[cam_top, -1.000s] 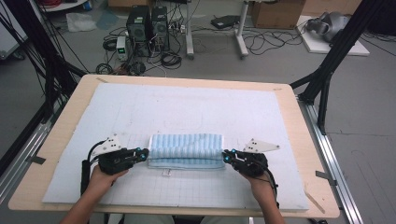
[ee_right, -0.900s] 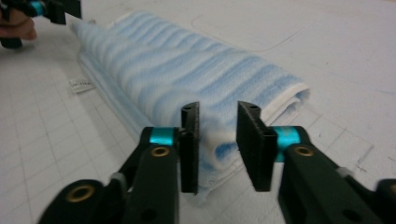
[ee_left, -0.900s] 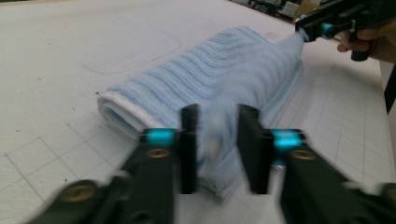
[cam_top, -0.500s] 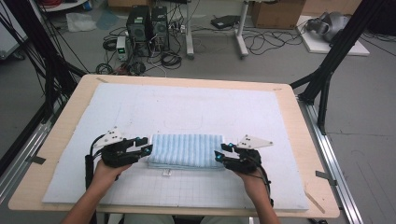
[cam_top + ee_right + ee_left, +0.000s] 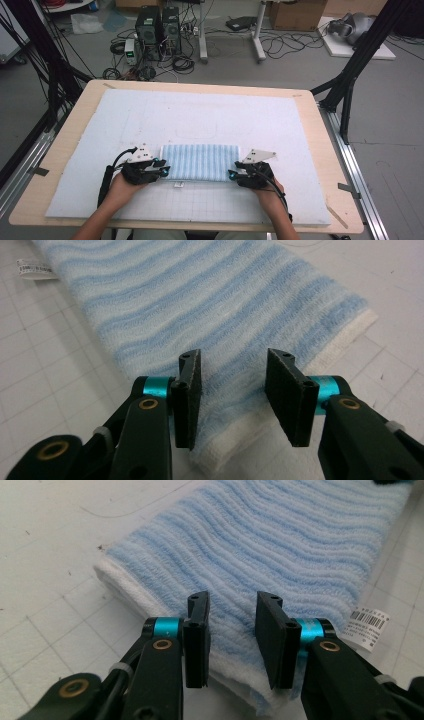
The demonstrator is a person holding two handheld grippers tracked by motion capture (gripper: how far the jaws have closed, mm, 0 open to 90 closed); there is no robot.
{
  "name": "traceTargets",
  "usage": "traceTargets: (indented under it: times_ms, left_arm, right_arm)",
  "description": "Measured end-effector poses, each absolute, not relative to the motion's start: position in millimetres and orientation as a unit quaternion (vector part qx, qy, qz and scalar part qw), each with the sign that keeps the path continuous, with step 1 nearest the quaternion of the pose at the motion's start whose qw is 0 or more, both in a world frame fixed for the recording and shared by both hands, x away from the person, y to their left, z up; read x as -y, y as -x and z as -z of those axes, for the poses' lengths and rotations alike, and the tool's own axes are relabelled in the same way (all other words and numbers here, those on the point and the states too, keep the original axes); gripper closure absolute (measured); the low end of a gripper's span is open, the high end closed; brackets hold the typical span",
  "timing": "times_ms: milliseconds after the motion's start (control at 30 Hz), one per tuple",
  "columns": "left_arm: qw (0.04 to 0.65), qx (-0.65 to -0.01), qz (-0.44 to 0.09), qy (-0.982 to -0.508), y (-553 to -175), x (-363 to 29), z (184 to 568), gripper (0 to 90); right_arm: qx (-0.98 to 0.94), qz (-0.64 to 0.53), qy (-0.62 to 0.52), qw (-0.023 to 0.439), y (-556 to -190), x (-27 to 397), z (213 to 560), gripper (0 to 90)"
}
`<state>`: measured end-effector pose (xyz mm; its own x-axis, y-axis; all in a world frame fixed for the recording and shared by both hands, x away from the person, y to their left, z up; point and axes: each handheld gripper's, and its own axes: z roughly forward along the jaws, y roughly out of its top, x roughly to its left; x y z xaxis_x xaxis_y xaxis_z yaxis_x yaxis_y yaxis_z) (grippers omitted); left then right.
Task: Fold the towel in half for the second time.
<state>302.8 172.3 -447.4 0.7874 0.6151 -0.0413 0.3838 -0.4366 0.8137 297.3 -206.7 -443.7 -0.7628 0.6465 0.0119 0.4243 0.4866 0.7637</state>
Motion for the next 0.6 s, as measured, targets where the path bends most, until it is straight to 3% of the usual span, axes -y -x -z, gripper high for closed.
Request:
traceTargets:
  times_ms: [167,333,500,600]
  left_arm:
    - [0.462,-0.311,-0.123,-0.821,-303.7,-179.0,446.9,65.4]
    - [0.533,-0.338,-0.167,-0.758,-310.3,-202.2,438.6,45.0]
    - [0.573,-0.375,-0.195,-0.702,-314.1,-220.6,430.2,27.6]
    - [0.57,-0.377,-0.205,-0.701,-314.9,-225.4,427.6,25.9]
  right_arm:
    - [-0.842,-0.418,-0.317,0.126,-293.8,214.8,439.9,52.4]
    - [-0.798,-0.471,-0.344,0.153,-287.1,233.1,425.6,36.4]
    - [-0.773,-0.481,-0.369,0.185,-282.7,251.2,419.4,27.3]
    - [-0.768,-0.479,-0.379,0.194,-281.2,259.3,418.8,25.4]
